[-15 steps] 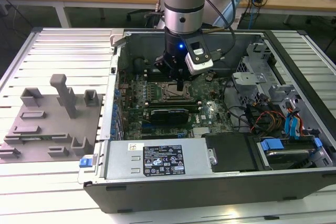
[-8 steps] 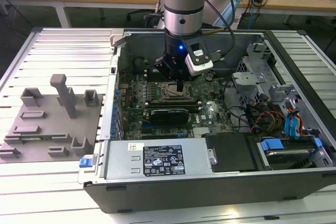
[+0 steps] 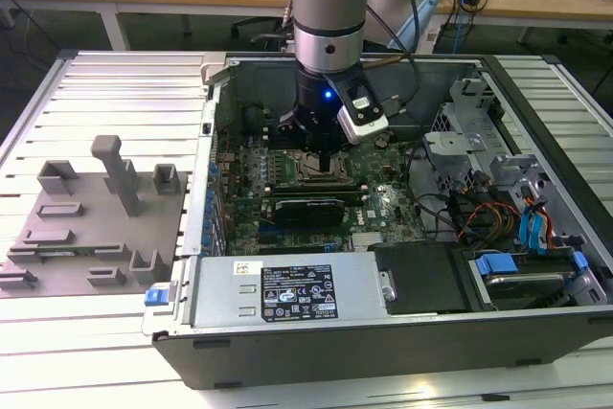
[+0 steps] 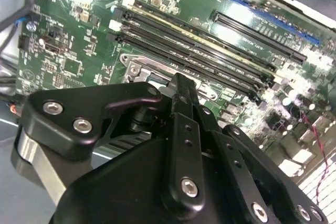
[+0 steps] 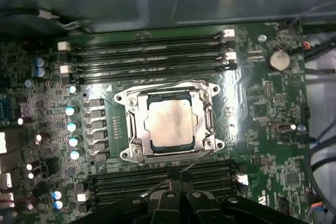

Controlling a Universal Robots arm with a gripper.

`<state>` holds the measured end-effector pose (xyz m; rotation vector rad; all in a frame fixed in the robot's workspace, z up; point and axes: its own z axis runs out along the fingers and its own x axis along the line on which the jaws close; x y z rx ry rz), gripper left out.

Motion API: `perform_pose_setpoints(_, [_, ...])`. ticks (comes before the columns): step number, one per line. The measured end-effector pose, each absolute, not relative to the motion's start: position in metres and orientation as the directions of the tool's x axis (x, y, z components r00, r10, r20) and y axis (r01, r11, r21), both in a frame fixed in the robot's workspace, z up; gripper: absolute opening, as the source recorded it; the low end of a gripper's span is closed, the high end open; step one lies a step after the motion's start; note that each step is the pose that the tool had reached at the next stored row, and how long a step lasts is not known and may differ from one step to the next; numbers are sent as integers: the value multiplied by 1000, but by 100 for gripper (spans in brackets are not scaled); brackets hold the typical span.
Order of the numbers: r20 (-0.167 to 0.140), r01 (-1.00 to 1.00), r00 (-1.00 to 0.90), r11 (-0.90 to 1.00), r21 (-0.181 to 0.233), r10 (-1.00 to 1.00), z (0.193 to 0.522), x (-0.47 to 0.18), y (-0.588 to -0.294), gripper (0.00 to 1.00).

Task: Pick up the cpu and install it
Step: 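Install the second cpu locking lever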

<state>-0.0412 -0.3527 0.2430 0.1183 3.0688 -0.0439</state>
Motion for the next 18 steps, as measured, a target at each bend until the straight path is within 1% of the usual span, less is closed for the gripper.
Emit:
perform_pose_setpoints(9, [-71,35,-997,999,-25,33,234,-56,-354,11])
perform_pose_setpoints(14, [-71,30,-997,999,-22,28,224,-60,-359,11])
perform_pose_setpoints(18, [-71,30,-997,999,-15,28,223,-64,-365,11])
